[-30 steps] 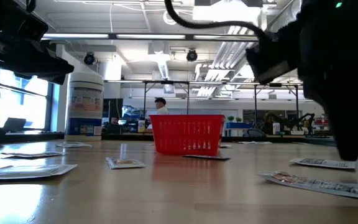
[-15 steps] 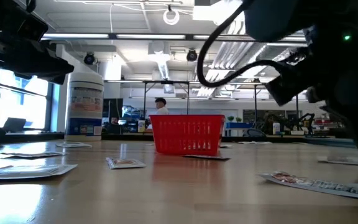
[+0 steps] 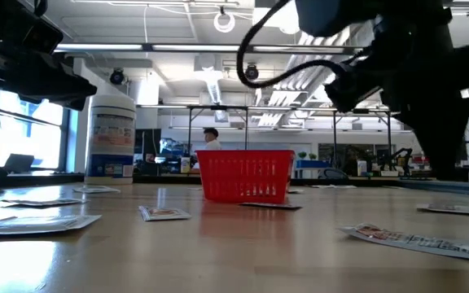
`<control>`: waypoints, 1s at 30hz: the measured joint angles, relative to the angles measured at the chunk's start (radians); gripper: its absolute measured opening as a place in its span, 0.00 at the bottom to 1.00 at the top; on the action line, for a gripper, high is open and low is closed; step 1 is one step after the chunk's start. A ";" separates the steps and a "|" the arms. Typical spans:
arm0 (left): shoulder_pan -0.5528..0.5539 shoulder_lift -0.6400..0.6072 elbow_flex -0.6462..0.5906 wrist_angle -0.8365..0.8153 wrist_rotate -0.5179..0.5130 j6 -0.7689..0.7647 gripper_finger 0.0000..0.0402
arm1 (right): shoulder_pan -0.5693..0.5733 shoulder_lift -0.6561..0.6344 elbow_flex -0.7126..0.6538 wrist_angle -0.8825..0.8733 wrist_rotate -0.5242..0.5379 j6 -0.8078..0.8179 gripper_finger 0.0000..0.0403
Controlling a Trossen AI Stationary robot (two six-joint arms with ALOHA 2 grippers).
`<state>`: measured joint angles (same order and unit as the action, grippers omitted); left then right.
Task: Pick & Place First Aid Supplies
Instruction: Put the white towelette pack into the bottom red bin
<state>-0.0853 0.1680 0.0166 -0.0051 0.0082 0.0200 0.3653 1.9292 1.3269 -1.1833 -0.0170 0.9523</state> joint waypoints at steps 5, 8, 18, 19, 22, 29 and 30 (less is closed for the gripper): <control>0.000 0.000 0.000 0.000 0.000 0.000 0.05 | -0.007 0.008 -0.001 0.097 -0.001 0.134 0.10; 0.000 0.000 0.000 0.000 0.000 0.000 0.05 | -0.013 0.010 -0.001 0.121 0.028 0.187 0.18; 0.000 0.000 0.000 0.000 0.000 0.000 0.05 | -0.045 0.018 -0.001 0.117 -0.021 0.246 0.37; 0.000 0.000 0.000 0.000 0.000 0.000 0.05 | -0.047 0.021 -0.001 0.116 -0.023 0.267 0.39; 0.000 0.000 0.000 0.000 0.000 0.000 0.05 | -0.056 0.030 -0.001 0.115 -0.031 0.341 0.42; 0.000 0.000 0.000 0.000 0.000 0.000 0.05 | -0.075 0.081 0.002 0.112 -0.074 0.358 0.46; 0.000 0.000 0.000 0.000 0.000 0.000 0.05 | -0.078 0.084 0.002 0.111 -0.076 0.366 0.45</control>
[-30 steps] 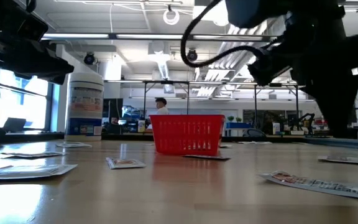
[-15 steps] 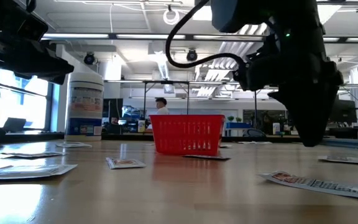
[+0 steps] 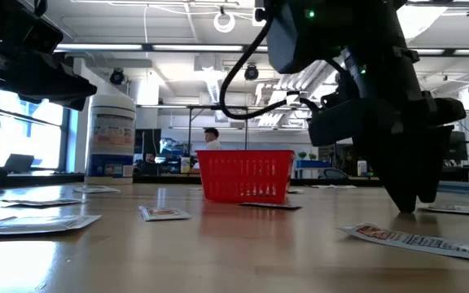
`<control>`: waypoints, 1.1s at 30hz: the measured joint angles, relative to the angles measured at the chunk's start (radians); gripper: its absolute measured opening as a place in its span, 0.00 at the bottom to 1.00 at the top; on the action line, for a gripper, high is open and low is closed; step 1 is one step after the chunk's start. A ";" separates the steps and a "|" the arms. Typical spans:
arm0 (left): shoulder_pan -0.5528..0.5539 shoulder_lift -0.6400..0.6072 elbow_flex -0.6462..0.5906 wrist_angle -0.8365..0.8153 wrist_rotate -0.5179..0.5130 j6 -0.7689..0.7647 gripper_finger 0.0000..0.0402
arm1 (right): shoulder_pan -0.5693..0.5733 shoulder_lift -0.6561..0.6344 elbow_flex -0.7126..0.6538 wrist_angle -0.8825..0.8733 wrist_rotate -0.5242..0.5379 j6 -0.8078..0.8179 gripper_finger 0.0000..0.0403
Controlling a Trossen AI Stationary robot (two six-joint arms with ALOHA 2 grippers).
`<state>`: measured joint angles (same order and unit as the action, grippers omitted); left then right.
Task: Pick & Place First Aid Supplies
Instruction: Put the white towelette pack into the bottom red bin
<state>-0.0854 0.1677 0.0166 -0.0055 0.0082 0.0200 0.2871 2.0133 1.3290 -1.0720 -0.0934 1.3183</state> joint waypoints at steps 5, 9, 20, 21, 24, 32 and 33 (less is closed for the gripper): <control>0.000 0.000 0.000 0.000 0.000 0.000 0.05 | -0.010 -0.003 0.001 -0.005 0.008 0.040 0.46; 0.000 0.000 0.000 0.000 0.000 0.000 0.05 | -0.011 -0.009 0.000 -0.032 -0.007 0.054 0.46; 0.000 0.000 0.000 0.000 0.000 0.000 0.05 | -0.010 -0.024 -0.004 -0.052 -0.031 0.043 0.46; 0.000 0.000 0.000 0.000 0.000 0.000 0.05 | -0.010 -0.024 -0.004 -0.062 -0.036 0.039 0.46; 0.000 0.000 0.000 0.000 0.000 0.000 0.05 | -0.010 -0.046 -0.004 -0.113 -0.038 0.038 0.46; 0.000 0.000 0.000 0.000 0.000 0.000 0.05 | -0.010 -0.155 -0.004 -0.161 0.046 0.091 0.46; 0.000 0.000 0.000 0.000 0.000 0.000 0.05 | -0.010 -0.159 -0.004 -0.144 0.061 0.099 0.45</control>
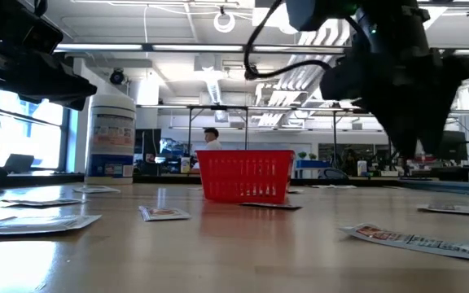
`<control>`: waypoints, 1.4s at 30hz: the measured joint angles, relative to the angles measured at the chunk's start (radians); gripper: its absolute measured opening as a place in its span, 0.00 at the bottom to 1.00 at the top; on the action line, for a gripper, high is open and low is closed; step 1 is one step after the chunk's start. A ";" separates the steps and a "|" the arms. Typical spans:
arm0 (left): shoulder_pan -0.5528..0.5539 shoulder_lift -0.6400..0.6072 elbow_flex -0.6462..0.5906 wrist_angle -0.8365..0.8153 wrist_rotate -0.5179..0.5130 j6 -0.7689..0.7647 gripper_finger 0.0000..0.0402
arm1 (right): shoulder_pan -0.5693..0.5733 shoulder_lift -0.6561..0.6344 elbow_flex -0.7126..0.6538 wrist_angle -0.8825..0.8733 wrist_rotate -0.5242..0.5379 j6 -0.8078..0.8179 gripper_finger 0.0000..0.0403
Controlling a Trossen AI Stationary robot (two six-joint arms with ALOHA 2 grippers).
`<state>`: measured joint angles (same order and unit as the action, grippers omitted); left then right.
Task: Pick & Place First Aid Supplies
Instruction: Put the white towelette pack into the bottom red bin
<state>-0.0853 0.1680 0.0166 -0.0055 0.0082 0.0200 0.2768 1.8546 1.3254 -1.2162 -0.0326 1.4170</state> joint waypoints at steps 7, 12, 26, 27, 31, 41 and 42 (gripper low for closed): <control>0.000 0.000 0.000 0.000 0.000 0.000 0.05 | 0.014 0.010 -0.103 0.235 -0.025 0.026 0.45; 0.000 0.000 0.000 0.000 0.000 0.000 0.05 | 0.034 0.005 -0.150 0.282 -0.020 0.094 0.45; 0.000 0.000 0.000 0.000 0.000 0.000 0.05 | 0.045 -0.006 -0.285 0.477 -0.048 0.113 0.36; 0.000 0.000 0.000 0.000 0.000 0.000 0.05 | 0.044 -0.006 -0.290 0.477 -0.047 0.117 0.35; 0.000 0.000 0.000 0.000 0.000 0.000 0.05 | 0.044 -0.007 -0.299 0.477 -0.048 0.127 0.27; 0.000 0.000 0.000 0.000 0.000 0.000 0.05 | 0.044 -0.006 -0.303 0.465 -0.046 0.127 0.10; 0.000 0.000 0.000 0.000 0.000 0.000 0.05 | 0.045 -0.006 -0.303 0.465 -0.044 0.127 0.09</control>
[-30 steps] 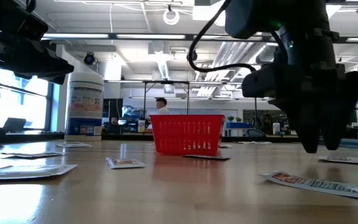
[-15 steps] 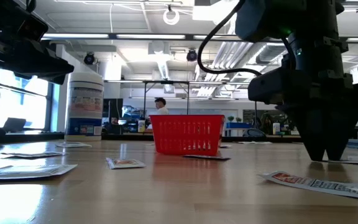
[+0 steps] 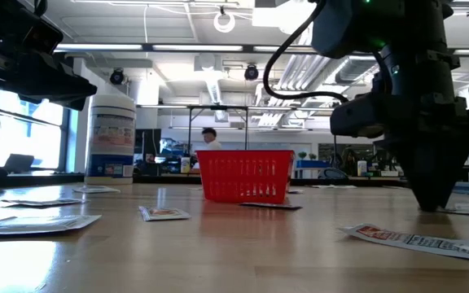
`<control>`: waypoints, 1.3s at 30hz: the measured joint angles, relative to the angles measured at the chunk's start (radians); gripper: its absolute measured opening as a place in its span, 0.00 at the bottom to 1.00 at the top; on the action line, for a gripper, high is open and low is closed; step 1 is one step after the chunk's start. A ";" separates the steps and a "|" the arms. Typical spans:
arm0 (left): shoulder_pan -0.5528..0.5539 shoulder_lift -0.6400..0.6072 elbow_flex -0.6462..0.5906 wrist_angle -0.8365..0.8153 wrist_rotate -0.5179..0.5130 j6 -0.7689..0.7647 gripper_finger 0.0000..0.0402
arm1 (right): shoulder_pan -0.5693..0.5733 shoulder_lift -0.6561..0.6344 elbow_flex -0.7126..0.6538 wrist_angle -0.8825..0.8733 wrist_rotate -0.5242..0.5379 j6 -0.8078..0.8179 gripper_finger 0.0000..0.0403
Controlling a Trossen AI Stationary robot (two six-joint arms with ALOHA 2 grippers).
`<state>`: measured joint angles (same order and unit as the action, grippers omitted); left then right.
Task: Pick & Place First Aid Supplies
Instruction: Put the white towelette pack into the bottom red bin
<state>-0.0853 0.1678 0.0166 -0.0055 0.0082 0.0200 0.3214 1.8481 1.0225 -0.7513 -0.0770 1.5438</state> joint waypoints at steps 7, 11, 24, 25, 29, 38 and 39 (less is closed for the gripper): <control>0.000 0.000 0.000 0.000 0.000 0.000 0.05 | 0.001 0.011 0.043 -0.062 0.025 -0.053 0.01; 0.000 0.000 0.000 0.000 0.000 0.000 0.05 | 0.000 0.023 0.141 -0.203 0.072 -0.099 0.01; 0.000 0.000 0.000 0.000 0.000 0.000 0.05 | -0.069 0.015 0.538 -0.275 0.424 -0.442 0.00; 0.000 0.000 0.000 0.000 0.000 0.000 0.05 | -0.080 0.014 0.553 -0.236 0.447 -0.485 0.00; 0.000 0.000 0.000 0.000 0.000 0.000 0.05 | -0.139 0.028 0.541 -0.024 0.439 -0.658 0.00; 0.000 0.000 0.000 0.000 0.000 0.000 0.05 | -0.248 0.149 0.516 0.030 0.288 -0.801 0.00; 0.000 0.000 0.000 0.000 0.000 0.000 0.05 | -0.252 0.161 0.515 0.029 0.273 -0.805 0.00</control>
<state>-0.0856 0.1679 0.0166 -0.0055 0.0082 0.0200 0.0689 2.0091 1.5379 -0.7223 0.1956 0.7388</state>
